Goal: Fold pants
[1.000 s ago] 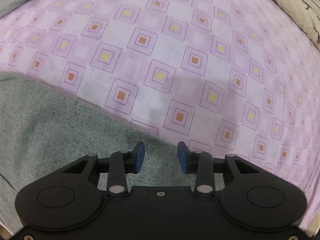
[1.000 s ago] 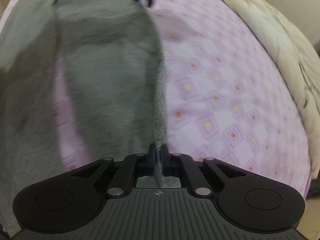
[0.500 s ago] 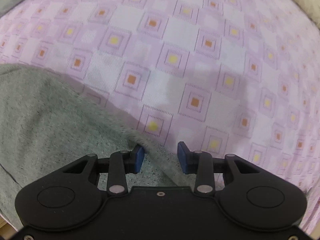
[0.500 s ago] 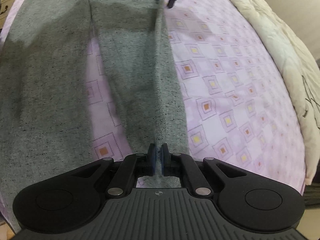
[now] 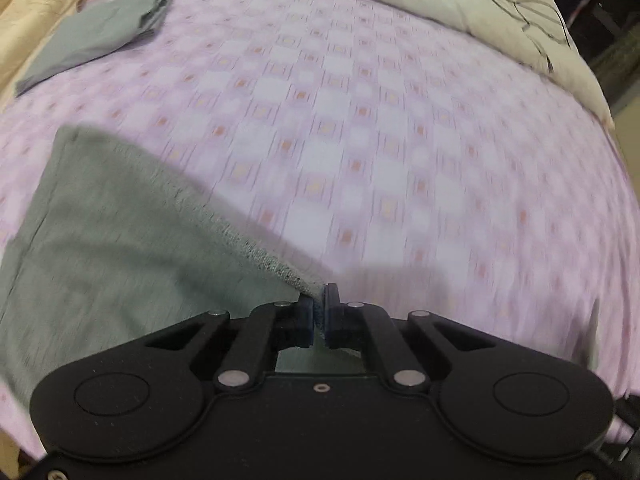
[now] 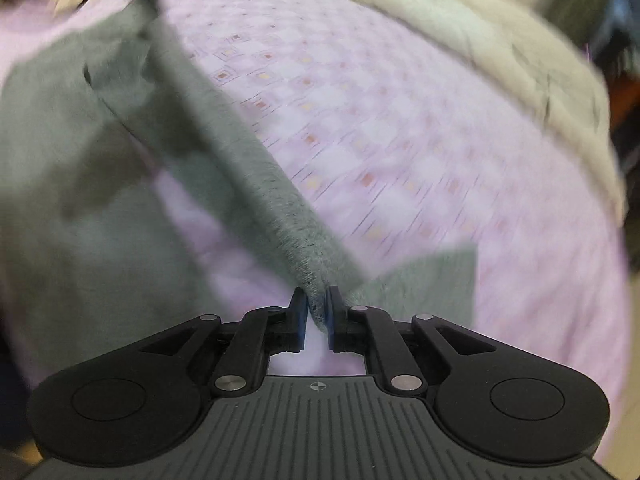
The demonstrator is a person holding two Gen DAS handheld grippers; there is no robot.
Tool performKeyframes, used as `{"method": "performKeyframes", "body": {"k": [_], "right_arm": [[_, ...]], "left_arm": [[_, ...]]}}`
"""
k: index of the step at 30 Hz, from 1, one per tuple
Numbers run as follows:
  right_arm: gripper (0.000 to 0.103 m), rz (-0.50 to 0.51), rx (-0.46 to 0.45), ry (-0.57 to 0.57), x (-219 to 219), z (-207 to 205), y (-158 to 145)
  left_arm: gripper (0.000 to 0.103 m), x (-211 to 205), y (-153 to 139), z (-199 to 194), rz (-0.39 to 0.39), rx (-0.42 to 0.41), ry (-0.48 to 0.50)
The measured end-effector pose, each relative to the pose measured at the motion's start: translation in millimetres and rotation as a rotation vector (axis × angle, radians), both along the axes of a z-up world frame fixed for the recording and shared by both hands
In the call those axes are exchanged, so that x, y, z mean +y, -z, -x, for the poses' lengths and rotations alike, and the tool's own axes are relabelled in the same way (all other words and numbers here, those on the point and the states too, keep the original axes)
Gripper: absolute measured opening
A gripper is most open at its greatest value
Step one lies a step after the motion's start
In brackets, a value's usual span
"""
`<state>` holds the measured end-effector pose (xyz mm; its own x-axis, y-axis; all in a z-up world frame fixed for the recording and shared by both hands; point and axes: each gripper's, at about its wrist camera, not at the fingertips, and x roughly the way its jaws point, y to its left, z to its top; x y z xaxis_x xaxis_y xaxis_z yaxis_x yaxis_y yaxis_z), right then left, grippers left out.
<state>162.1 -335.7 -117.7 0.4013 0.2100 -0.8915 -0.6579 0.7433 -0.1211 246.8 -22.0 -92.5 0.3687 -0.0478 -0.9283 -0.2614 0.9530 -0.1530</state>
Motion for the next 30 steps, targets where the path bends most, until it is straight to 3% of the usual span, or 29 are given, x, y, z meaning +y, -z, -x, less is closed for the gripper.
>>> {"method": "performKeyframes", "body": {"k": [2,4,8,10,13,18,23,24,25,28,30], "right_arm": [[0.019,-0.082,0.075,0.088,-10,7,-2],[0.036,-0.173,0.117,0.185,-21,15,-9],[0.047,-0.307,0.106,0.384,-34,17,-28],[0.047,-0.275,0.049,0.456,-29,11,-32],[0.047,-0.146,-0.038,0.517,-3,-7,-21],[0.046,0.002,-0.046,0.646,29,-50,28],[0.045,0.226,-0.016,0.772,40,-68,60],[0.032,0.252,0.005,0.777,38,-70,65],[0.008,0.249,0.025,0.765,34,-71,67],[0.006,0.161,0.048,0.79,14,-72,51],[0.006,0.042,0.01,0.886,-16,-69,20]], "left_arm": [[0.005,-1,6,19,-0.006,0.026,-0.005],[0.005,-1,16,32,0.004,0.067,-0.019],[0.005,-3,24,43,0.021,0.09,-0.033],[0.005,-5,23,42,0.021,0.078,-0.026],[0.005,-6,20,42,0.024,0.06,-0.01],[0.005,-3,25,46,0.038,0.048,0.011],[0.005,1,24,48,0.055,0.051,0.025],[0.005,1,24,47,0.059,0.05,0.027],[0.005,2,24,45,0.063,0.049,0.028],[0.004,3,21,35,0.072,0.032,0.033],[0.004,6,10,25,0.08,-0.012,0.025]]}}
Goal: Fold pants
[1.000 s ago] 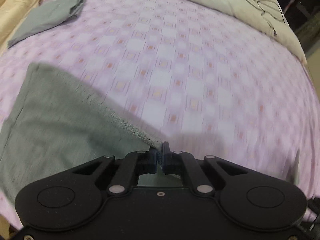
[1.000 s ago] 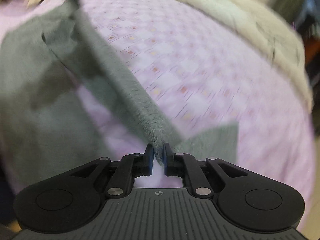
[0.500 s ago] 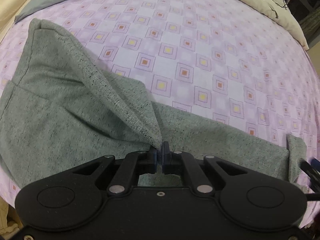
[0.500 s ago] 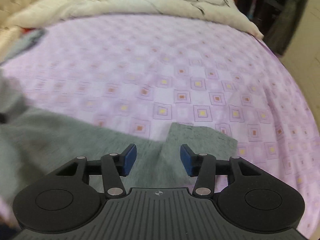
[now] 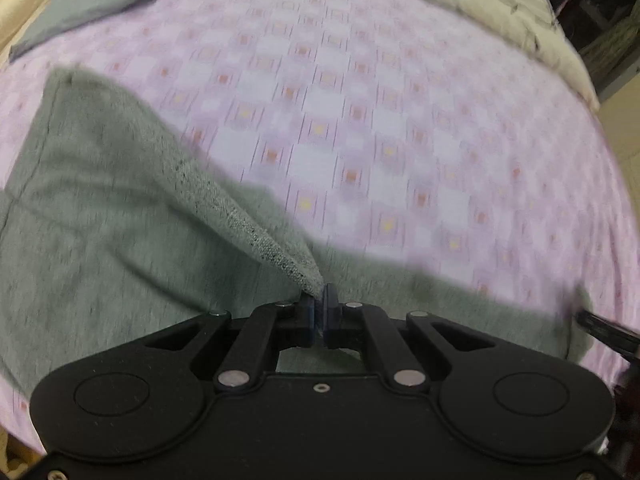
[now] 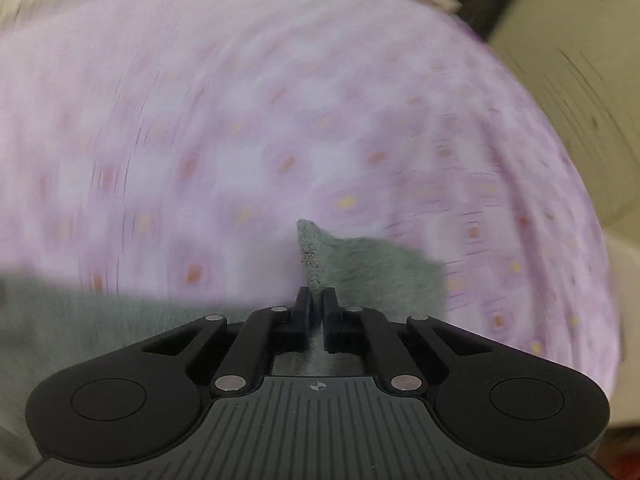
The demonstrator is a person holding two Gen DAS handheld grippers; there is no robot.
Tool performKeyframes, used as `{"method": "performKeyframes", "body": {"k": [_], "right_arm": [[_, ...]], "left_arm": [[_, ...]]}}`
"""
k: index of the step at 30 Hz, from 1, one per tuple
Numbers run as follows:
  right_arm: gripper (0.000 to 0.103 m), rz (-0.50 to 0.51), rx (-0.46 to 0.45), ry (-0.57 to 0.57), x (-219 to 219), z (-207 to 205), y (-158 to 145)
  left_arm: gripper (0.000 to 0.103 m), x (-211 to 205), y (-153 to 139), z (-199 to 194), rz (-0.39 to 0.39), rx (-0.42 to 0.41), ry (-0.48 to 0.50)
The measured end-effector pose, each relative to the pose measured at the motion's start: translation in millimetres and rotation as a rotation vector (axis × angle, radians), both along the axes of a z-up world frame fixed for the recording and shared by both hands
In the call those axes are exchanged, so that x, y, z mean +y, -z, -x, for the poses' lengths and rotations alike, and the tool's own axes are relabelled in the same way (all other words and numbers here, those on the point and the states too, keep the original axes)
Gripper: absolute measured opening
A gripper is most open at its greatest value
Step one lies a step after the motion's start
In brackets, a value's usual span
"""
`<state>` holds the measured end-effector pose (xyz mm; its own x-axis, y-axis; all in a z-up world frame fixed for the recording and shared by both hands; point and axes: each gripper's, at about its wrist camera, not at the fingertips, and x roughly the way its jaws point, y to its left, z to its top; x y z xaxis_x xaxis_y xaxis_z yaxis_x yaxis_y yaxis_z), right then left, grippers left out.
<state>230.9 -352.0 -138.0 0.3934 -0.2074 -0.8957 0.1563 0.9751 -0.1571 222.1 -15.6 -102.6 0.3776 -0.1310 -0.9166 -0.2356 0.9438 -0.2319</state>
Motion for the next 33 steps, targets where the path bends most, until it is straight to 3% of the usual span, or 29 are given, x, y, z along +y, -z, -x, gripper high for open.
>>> {"method": "performKeyframes", "body": {"k": [5,9,11,13,17,20,24,28,30,33], "right_arm": [[0.005,-0.17,-0.28,0.186,-76,27,-85],[0.005,-0.267,-0.42,0.229,-105,81,-122],[0.006,-0.272,-0.413,0.254,-107,113,-118],[0.006,-0.245,-0.36,0.279,-103,144,-95],[0.006,-0.281,-0.136,0.411,-110,190,-8],[0.005,-0.292,-0.056,0.413,-109,203,31],[0.005,-0.314,-0.113,0.4,-110,207,21],[0.006,-0.282,-0.261,0.33,-110,212,-24],[0.006,-0.258,-0.316,0.339,-110,222,-33],[0.006,-0.264,-0.188,0.379,-121,230,3]], "left_arm": [[0.003,4,-56,-12,-0.034,-0.191,-0.001],[0.005,7,-80,23,-0.027,-0.258,0.014],[0.005,2,-80,52,-0.056,-0.249,0.044],[0.005,-4,-66,80,-0.082,-0.209,0.082],[0.004,-10,-3,119,-0.102,0.011,0.088],[0.004,-12,31,127,-0.119,0.108,0.083],[0.004,-16,26,126,-0.133,0.074,0.064],[0.004,-29,-16,136,-0.148,-0.075,0.086],[0.004,-31,-21,144,-0.171,-0.11,0.102],[0.005,-29,13,148,-0.152,0.004,0.094]]}}
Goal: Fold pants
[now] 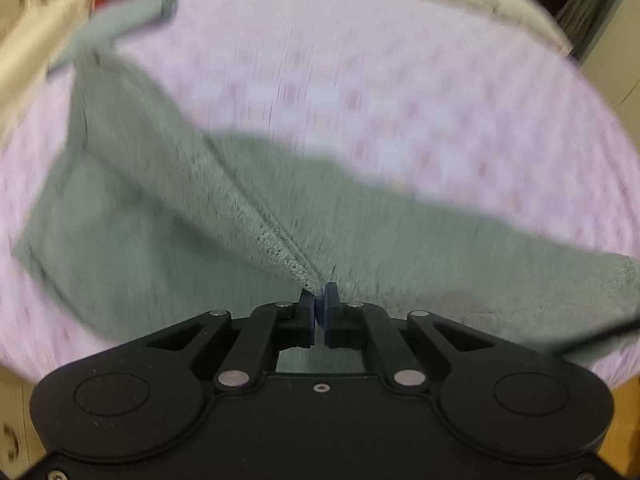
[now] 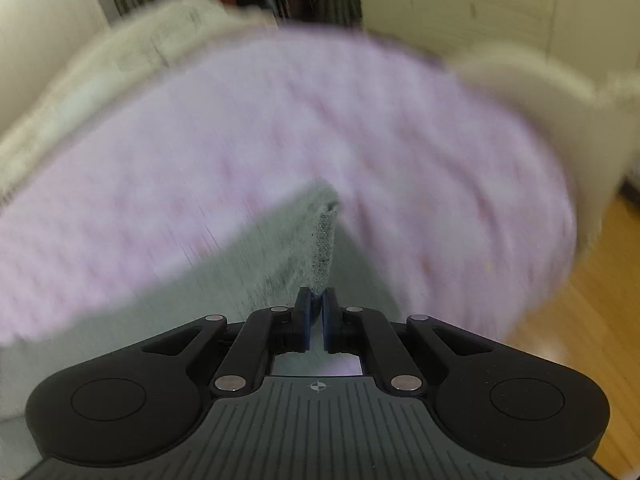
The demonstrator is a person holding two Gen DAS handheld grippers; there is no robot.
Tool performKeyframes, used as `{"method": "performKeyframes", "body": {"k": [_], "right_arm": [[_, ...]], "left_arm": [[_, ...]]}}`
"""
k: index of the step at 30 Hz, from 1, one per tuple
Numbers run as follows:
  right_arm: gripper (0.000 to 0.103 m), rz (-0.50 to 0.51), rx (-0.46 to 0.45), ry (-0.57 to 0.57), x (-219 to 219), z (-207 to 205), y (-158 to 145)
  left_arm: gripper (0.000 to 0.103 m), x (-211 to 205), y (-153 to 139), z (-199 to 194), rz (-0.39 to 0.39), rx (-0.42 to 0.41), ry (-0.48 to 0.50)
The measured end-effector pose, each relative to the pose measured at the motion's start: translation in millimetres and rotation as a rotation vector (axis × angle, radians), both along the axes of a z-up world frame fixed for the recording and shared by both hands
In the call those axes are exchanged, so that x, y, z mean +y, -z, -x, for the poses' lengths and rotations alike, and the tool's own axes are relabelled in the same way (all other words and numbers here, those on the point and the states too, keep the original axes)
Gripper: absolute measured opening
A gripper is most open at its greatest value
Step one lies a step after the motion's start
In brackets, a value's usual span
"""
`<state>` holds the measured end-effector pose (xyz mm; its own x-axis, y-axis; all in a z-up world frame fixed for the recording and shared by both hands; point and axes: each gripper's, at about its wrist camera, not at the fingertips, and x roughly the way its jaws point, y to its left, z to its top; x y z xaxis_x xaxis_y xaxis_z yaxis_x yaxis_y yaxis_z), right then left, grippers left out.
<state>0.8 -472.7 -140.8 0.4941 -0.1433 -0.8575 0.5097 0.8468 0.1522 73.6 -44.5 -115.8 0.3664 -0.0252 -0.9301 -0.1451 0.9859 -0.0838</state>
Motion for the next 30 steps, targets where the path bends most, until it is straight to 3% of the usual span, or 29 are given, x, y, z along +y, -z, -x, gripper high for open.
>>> {"method": "performKeyframes", "body": {"k": [3,15,17,23,24,28,30], "right_arm": [[0.006,-0.007,0.083,-0.01,-3,-4,31],[0.006,0.024,0.077,-0.061,-2,-2,26],[0.006,0.039,0.04,-0.093,2,-4,14],[0.006,0.121,-0.239,-0.18,12,0,-52],[0.006,0.106,-0.222,-0.161,8,1,-48],[0.006,0.044,0.024,-0.089,-9,-1,12],[0.006,0.02,0.069,-0.074,-13,1,29]], "left_arm": [[0.005,-3,30,0,-0.006,0.095,0.0],[0.005,-8,49,5,-0.027,0.111,-0.008],[0.005,-6,54,5,-0.023,0.115,-0.018],[0.008,-9,51,11,-0.027,0.096,-0.017],[0.008,-9,51,12,-0.031,0.097,-0.017],[0.008,-13,59,9,-0.044,0.116,-0.019],[0.008,-14,62,7,-0.051,0.123,-0.017]]}}
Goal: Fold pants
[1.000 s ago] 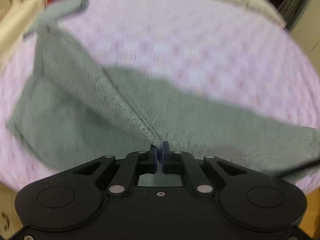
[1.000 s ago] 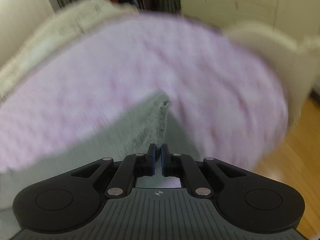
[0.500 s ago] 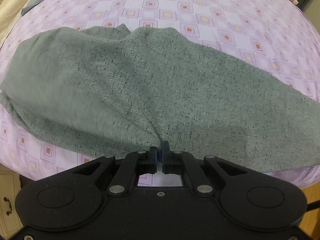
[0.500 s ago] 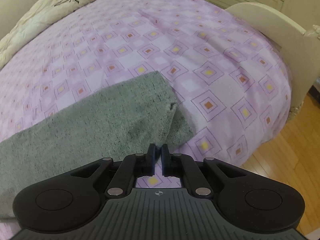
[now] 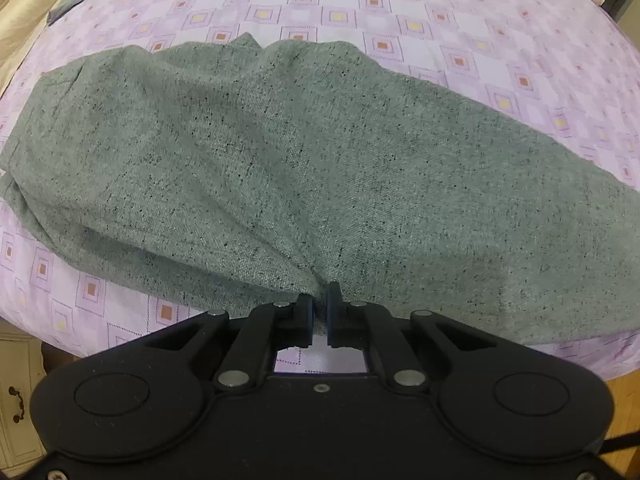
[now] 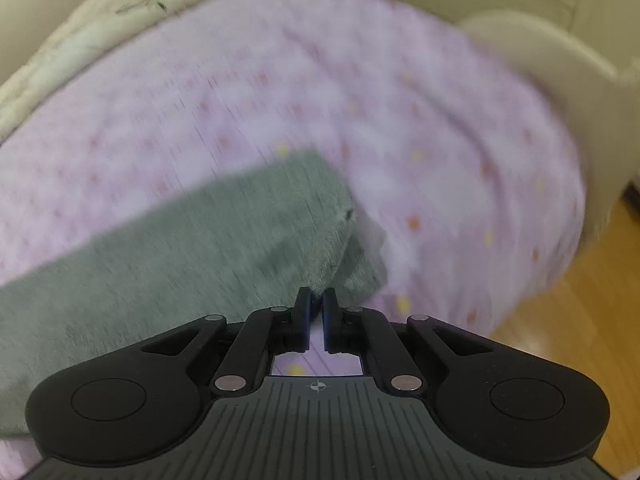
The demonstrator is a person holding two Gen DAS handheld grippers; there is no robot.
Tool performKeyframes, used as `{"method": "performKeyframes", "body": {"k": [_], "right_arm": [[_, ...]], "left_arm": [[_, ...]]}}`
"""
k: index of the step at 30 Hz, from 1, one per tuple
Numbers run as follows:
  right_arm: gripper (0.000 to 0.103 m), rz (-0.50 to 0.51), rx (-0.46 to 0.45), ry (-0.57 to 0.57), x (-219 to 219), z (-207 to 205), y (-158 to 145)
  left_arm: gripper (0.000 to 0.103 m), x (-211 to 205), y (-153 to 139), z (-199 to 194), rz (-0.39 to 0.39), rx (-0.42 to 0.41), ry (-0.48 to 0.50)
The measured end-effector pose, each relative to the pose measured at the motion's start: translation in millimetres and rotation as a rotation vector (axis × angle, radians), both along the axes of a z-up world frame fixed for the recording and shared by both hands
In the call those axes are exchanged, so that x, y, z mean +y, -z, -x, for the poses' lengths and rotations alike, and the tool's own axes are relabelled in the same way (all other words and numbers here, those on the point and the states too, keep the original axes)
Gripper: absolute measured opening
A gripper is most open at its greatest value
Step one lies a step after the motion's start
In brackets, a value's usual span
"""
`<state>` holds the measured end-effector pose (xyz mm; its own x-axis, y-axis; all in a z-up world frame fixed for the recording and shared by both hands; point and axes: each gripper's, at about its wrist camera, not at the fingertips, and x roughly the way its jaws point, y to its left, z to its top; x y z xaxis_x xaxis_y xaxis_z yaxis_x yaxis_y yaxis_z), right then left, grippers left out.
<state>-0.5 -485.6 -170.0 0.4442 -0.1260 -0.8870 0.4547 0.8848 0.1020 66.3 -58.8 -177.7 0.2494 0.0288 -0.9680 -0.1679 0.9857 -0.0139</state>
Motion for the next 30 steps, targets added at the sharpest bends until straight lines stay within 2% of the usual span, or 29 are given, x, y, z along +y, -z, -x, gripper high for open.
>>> {"method": "performKeyframes", "body": {"k": [3,9,14,18,22,25,27,30], "right_arm": [[0.007,0.01,-0.001,-0.005,2,1,0],[0.018,0.068,0.022,-0.031,0,4,-10],[0.019,0.11,0.014,-0.021,-2,15,-23],[0.02,0.142,-0.003,-0.032,5,13,-33],[0.02,0.171,-0.031,-0.071,26,5,-46],[0.02,0.119,-0.079,-0.14,54,-4,-57],[0.02,0.06,-0.083,-0.195,77,-14,-55],[0.02,0.069,-0.059,-0.257,114,-31,-46]], "left_arm": [[0.009,-2,1,-1,-0.012,0.002,0.009],[0.018,0,-8,6,-0.018,0.002,0.025],[0.021,11,-28,15,0.02,-0.025,0.034],[0.022,19,-28,14,0.057,-0.028,0.046],[0.022,14,-9,10,0.061,0.023,0.081],[0.022,12,4,8,0.122,0.054,0.109],[0.022,13,6,12,0.157,0.052,0.149],[0.022,16,5,20,0.176,0.074,0.245]]}}
